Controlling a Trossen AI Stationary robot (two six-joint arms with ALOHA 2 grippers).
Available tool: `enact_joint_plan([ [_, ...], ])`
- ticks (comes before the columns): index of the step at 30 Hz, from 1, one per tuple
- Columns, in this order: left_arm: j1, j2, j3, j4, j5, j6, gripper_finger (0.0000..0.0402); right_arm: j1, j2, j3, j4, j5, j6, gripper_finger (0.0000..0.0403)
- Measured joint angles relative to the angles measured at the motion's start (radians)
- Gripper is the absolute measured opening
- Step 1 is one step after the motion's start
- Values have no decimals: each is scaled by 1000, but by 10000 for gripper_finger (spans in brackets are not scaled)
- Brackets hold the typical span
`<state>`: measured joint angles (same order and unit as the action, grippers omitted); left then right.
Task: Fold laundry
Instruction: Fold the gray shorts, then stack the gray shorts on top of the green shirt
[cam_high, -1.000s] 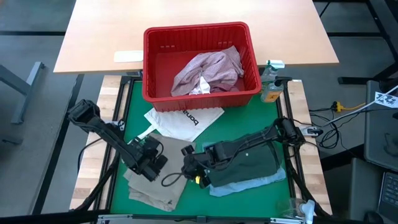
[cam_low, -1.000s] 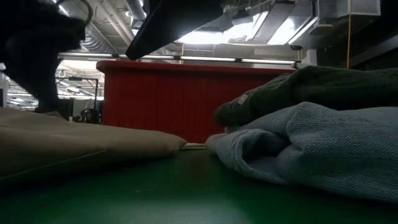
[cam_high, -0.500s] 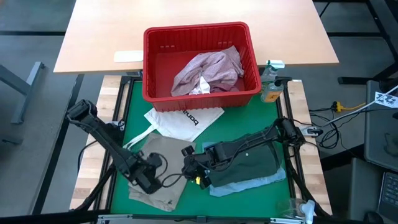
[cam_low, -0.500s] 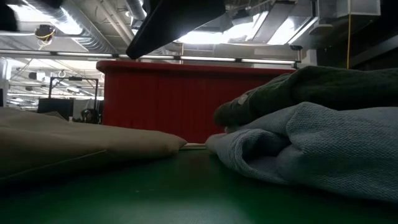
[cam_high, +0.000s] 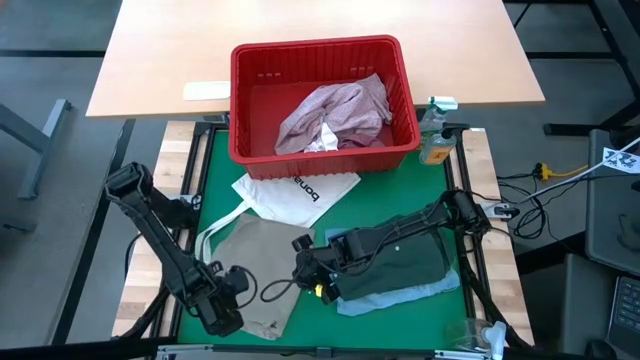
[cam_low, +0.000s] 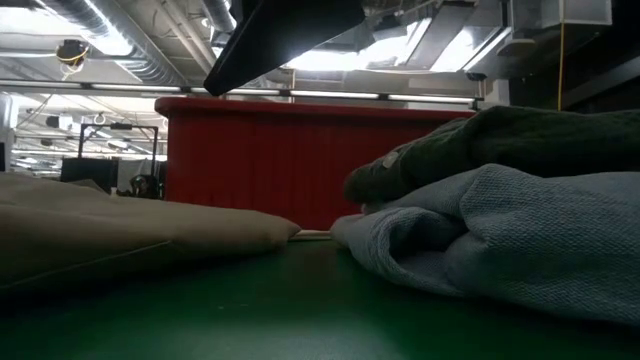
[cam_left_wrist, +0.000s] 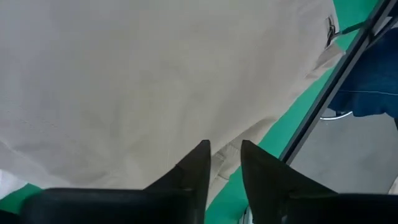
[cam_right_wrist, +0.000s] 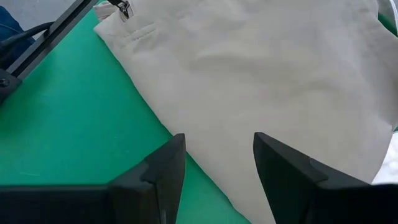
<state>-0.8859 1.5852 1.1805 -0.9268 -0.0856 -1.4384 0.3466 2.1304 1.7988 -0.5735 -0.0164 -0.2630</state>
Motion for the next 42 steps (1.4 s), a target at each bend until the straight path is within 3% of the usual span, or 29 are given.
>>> enact_joint_plan([
  [6, -39, 0, 0, 1, 32, 1, 120, 0, 0, 0, 0, 0, 0, 188],
  [16, -126, 79, 0, -6, 49, 109, 123, 0, 0, 0, -1, 1, 0, 188],
  [25, -111, 176, 0, -7, -65, 169, 123, 0, 0, 0, -1, 1, 0, 188],
  [34, -105, 235, 0, -6, -2, 269, 123, 0, 0, 0, 0, 1, 0, 188],
  [42, -102, 237, 0, -3, -85, 270, 123, 0, 0, 0, 0, 1, 0, 188],
])
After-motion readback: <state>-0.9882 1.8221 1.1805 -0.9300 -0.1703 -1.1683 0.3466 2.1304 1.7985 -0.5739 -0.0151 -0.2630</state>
